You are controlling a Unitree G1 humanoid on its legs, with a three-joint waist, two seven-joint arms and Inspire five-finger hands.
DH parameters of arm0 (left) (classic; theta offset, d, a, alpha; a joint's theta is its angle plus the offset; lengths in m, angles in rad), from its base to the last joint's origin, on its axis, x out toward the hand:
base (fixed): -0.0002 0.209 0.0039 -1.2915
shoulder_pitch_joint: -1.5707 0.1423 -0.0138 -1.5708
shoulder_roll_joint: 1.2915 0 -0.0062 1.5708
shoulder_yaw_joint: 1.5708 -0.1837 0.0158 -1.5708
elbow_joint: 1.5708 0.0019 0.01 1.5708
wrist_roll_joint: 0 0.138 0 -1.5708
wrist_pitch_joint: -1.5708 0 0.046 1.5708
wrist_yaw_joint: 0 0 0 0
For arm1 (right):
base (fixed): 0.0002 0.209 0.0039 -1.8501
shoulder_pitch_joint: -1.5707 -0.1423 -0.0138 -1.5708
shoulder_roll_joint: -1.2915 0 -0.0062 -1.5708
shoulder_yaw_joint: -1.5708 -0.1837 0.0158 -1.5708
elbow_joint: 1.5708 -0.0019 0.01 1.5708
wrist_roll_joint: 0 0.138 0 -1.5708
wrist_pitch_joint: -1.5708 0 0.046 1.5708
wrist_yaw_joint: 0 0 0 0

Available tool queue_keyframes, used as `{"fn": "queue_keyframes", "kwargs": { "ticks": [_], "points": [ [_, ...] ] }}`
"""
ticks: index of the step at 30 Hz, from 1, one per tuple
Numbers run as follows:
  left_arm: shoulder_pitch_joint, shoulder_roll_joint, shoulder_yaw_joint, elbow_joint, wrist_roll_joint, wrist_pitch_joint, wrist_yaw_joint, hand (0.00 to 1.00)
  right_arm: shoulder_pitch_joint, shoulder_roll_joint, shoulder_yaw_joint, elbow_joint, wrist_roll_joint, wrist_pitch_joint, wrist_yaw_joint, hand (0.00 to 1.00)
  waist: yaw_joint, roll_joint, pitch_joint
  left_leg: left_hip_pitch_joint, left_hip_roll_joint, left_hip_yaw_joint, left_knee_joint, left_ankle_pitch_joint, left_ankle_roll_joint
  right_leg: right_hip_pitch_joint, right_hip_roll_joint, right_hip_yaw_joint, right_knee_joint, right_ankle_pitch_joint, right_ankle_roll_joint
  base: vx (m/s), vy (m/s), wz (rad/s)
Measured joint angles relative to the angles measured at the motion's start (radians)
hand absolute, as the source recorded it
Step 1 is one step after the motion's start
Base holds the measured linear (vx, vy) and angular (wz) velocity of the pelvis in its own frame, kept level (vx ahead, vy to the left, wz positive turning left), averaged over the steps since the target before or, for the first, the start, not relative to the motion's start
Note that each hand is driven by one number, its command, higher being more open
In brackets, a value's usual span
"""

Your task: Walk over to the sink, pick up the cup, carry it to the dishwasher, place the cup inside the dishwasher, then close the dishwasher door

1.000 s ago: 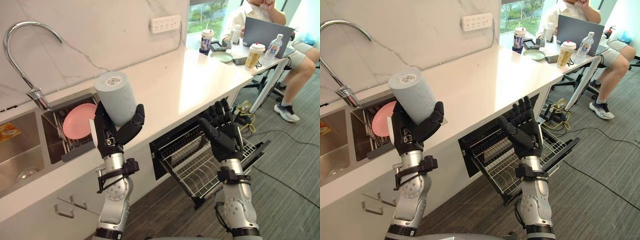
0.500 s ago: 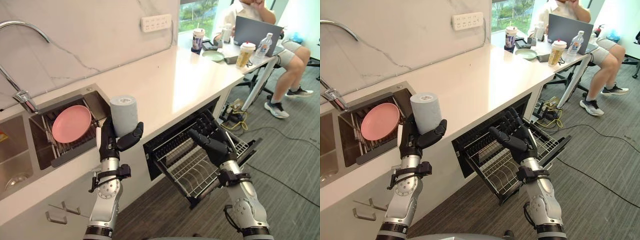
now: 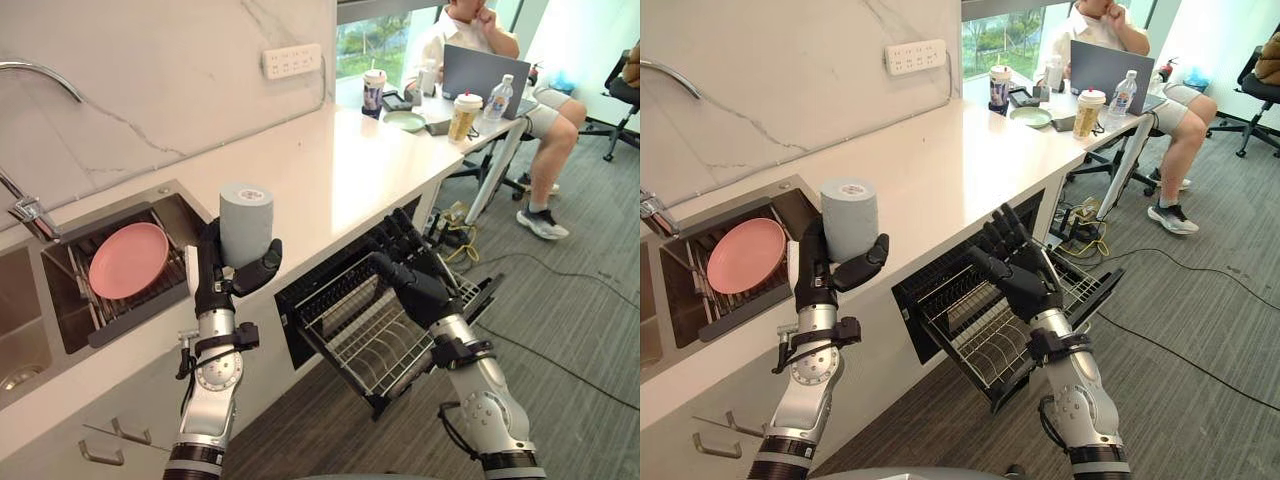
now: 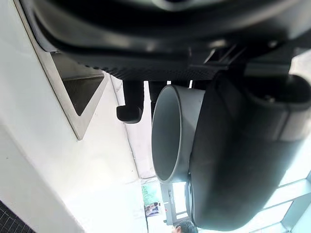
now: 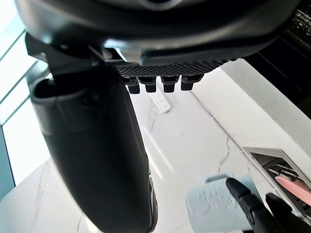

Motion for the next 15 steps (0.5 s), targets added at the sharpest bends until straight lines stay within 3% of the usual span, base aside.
{"fn": "queue_keyframes", "kwargs": {
  "ticks": [6, 15],
  "points": [
    [-0.064, 0.001, -0.117, 0.023, 0.0, -0.004, -0.004, 0.0, -0.005, -0.008, 0.074, -0.001, -0.012, -0.001, -0.008, 1.0, 0.0, 0.0, -0.004, 0.0, 0.0, 0.002, -0.002, 0.001, -0.001, -0.001, 0.001, 0.001, -0.004, 0.002, 0.0, 0.0, 0.0, 0.0],
    [-0.107, 0.0, -0.206, 0.028, 0.0, 0.01, -0.013, 0.0, -0.09, -0.043, 0.137, -0.004, -0.044, 0.0, -0.03, 1.0, -0.001, 0.0, -0.007, 0.002, 0.0, 0.005, -0.004, 0.005, -0.001, -0.001, 0.003, 0.005, -0.007, 0.008, 0.0, 0.0, -0.001, 0.0]
  ]
}}
